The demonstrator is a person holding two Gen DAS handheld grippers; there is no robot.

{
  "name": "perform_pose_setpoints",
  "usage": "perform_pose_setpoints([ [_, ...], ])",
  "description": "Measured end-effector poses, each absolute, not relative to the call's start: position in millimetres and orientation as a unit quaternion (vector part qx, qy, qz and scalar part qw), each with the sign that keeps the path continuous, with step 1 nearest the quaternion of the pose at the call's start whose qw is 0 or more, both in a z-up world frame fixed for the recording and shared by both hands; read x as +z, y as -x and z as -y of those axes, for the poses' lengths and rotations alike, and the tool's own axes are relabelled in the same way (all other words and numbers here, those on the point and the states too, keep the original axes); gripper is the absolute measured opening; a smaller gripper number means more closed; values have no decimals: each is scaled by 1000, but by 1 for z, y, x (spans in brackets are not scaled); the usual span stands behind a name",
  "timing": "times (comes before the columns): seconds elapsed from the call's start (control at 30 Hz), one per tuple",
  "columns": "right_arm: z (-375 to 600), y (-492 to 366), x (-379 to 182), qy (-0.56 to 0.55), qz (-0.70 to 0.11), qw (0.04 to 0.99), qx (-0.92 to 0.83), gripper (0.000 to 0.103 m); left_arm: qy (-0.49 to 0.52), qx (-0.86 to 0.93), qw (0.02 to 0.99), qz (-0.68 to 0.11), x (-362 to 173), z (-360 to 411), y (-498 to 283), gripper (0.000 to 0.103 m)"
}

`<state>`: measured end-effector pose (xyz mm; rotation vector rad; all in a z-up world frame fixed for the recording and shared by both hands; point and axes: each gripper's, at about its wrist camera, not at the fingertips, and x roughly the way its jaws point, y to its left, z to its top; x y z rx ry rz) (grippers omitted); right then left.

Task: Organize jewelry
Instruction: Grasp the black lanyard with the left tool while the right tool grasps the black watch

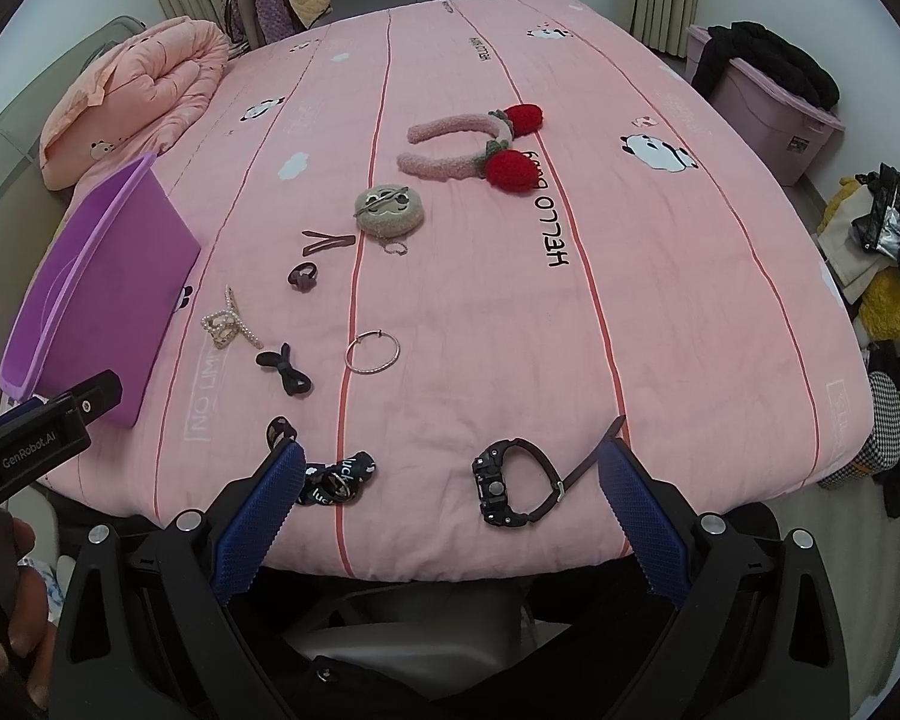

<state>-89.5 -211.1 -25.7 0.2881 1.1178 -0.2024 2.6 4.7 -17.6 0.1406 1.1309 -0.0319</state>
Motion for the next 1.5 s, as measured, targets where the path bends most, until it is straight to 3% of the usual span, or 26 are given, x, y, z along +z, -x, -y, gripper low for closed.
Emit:
perform_pose_setpoints([
  [0.47, 262, 113, -90, -204, -549, 805, -93, 94, -40, -38, 814, -578, -91, -16, 1, 97],
  [1.03, 270, 108, -176, -210, -601, 769, -60, 94, -88, -74, 781, -614, -171, 24, 10, 97],
  [1.5, 268, 88, -210, -205, -623, 751, -78, 94, -88, -71, 776, -620, -195, 35, 3, 97],
])
